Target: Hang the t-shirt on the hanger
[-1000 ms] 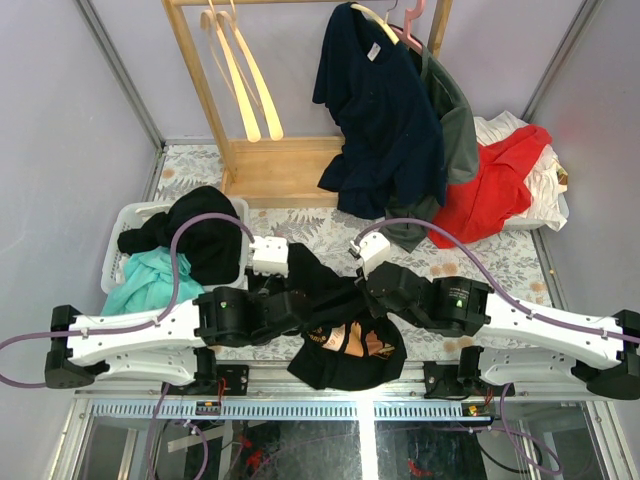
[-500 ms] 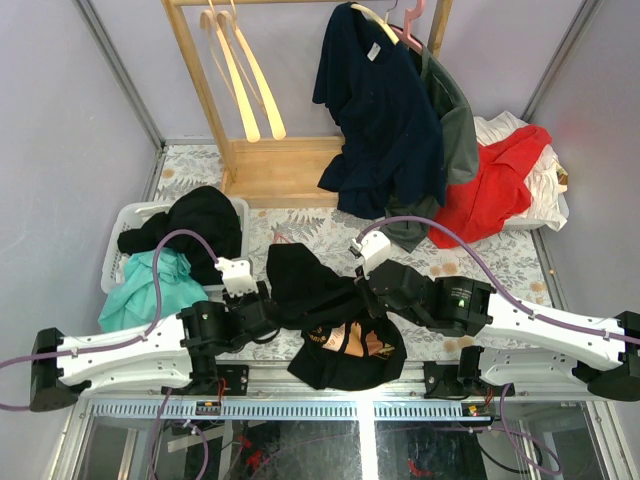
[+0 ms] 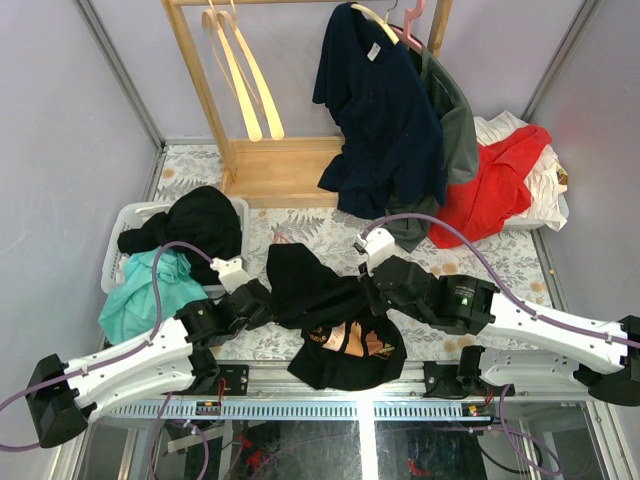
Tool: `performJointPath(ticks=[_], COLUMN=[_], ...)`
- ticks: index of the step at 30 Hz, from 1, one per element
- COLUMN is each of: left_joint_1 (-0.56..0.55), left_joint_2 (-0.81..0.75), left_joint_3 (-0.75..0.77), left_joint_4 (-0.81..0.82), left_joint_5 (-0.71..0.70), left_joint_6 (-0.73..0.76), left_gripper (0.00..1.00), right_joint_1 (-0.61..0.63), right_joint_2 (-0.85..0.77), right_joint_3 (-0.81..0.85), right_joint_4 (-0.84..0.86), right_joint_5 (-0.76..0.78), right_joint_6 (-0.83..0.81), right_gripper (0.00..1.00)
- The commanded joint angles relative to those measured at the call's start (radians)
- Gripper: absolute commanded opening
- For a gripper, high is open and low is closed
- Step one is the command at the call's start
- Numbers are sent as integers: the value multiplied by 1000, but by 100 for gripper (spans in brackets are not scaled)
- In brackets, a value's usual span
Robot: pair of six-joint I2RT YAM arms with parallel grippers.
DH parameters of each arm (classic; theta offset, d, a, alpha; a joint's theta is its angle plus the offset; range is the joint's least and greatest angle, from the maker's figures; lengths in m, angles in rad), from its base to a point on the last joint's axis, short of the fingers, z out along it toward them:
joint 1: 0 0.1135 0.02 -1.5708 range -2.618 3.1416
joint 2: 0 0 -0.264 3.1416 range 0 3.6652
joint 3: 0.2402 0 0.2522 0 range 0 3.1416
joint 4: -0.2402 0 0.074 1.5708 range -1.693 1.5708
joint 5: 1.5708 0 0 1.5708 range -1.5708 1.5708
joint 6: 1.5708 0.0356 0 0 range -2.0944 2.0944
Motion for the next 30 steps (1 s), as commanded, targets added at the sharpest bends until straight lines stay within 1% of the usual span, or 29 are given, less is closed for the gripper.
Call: performJointPath(ticks=[1,6,11,16,19,26,30], left_joint_1=[10,10,7,7,7,6,5], left_joint_2=[5,-46,-36,-3,-15,-114,-104], left_joint_3=[5,28,26,17,14,47,90], left_joint_4=[36,-64,-71,-64,-72,-116,-142], left_joint_5=[40,12,22,18,10,-48,-66], left_joint_6=[16,7,-5,-13,-25,-46,-38], left_gripper=[32,32,32,24,23,29,29], right_joint_1=[-20,-27,-30,-34,-36,-38,-39], right_joint_2=[-28,-24,-22,-21,-22,-17,-13], right_joint_3=[5,5,-6,-7,-8,-7,-5], right_joint_4=[32,38,52,53,53,56,58], right_joint_5=[-16,-25,-34,-40,-41,-51,-55], right_joint_6=[-13,-18,-16,-17,-17,-16,-17], right_gripper=[2,2,2,2,2,2,1])
